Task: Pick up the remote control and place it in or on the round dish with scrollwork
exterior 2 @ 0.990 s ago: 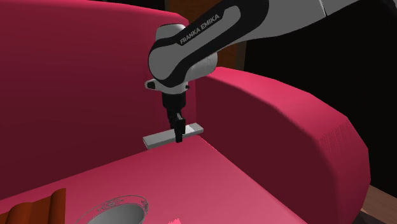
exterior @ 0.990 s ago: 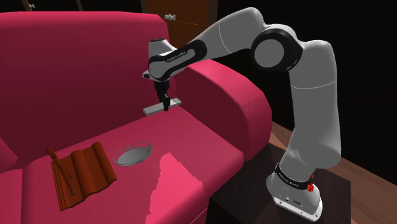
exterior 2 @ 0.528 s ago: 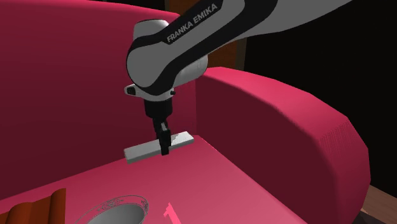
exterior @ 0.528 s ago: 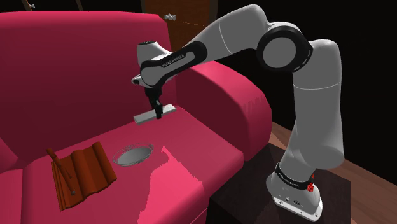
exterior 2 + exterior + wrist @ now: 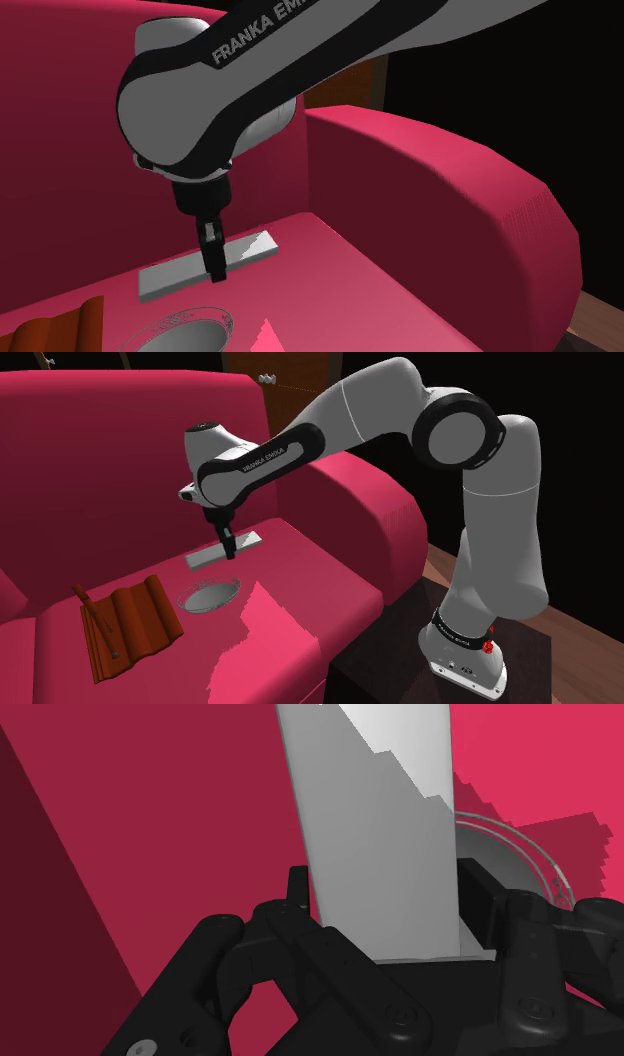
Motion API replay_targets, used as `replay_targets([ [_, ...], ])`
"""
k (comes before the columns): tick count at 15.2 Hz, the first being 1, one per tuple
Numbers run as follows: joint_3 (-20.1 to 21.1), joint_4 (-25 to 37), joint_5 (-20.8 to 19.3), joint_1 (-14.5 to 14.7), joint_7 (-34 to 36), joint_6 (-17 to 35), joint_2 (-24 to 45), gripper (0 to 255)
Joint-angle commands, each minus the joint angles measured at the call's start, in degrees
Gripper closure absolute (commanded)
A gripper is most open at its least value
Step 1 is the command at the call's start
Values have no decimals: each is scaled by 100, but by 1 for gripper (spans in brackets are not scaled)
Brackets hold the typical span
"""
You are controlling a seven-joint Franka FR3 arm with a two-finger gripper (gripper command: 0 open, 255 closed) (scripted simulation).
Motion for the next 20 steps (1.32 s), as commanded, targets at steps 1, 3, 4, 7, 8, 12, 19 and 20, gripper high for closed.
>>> replay_targets([
  [1,67,15,-37,173,261,24,43,255],
  [3,132,105,-73,345,509,-15,101,255],
  [4,164,161,-91,431,633,-38,137,255],
  [7,233,284,-138,635,920,-38,269,255],
  [8,231,250,-142,635,923,26,299,255],
  [12,224,126,-158,639,938,279,429,255],
  [19,208,-46,-190,647,966,731,710,255],
  [20,208,-47,-190,647,966,731,709,255],
])
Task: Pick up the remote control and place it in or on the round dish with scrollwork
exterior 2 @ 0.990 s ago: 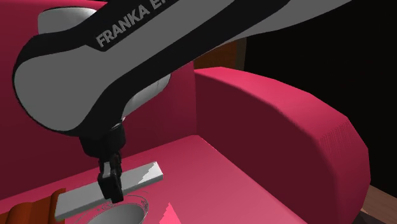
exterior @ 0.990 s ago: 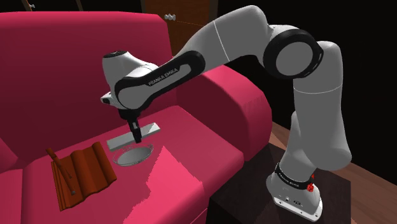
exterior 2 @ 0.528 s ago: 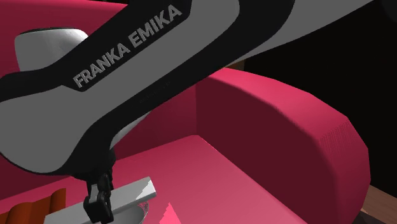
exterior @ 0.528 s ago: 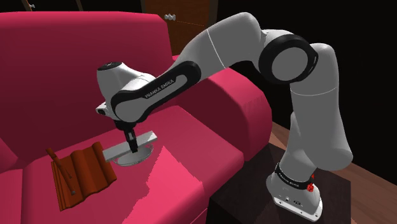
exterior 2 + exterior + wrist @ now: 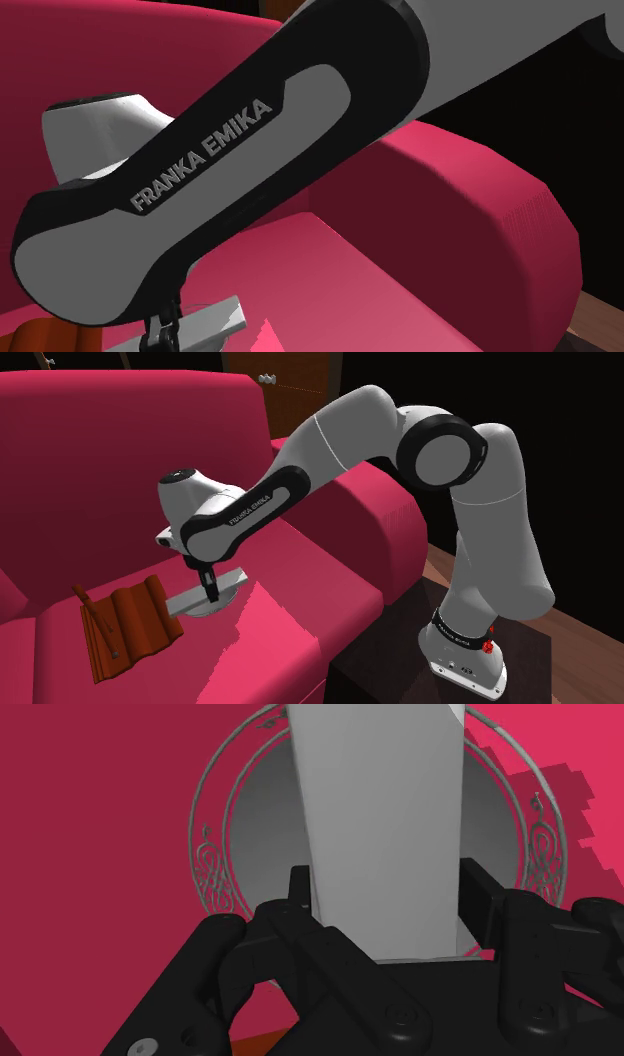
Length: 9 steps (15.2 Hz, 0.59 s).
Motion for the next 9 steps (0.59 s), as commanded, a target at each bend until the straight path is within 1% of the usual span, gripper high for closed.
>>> replay_targets([
  [1,-7,-52,-7,-3,6,59,17,255],
  [7,-7,-51,-7,-3,6,59,17,255],
  [8,-7,-52,-7,-3,6,59,17,0],
  [9,-7,-51,-7,-3,6,59,17,0],
])
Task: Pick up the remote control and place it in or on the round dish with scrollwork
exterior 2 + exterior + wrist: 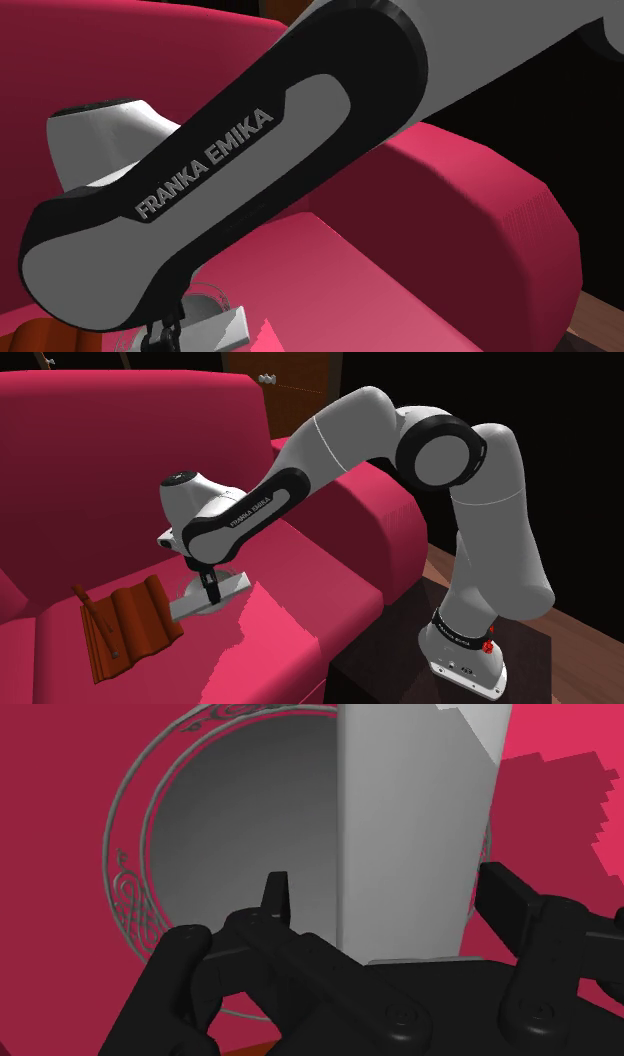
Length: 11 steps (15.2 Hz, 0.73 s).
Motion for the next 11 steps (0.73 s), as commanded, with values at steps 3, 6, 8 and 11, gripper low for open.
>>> replay_targets([
  [3,0,0,0,0,0,1,0,0],
  [6,13,94,22,-3,-14,-295,-203,0],
  [8,23,206,40,-4,-25,-569,-365,0],
  [11,23,205,40,-4,-25,-569,-365,0],
])
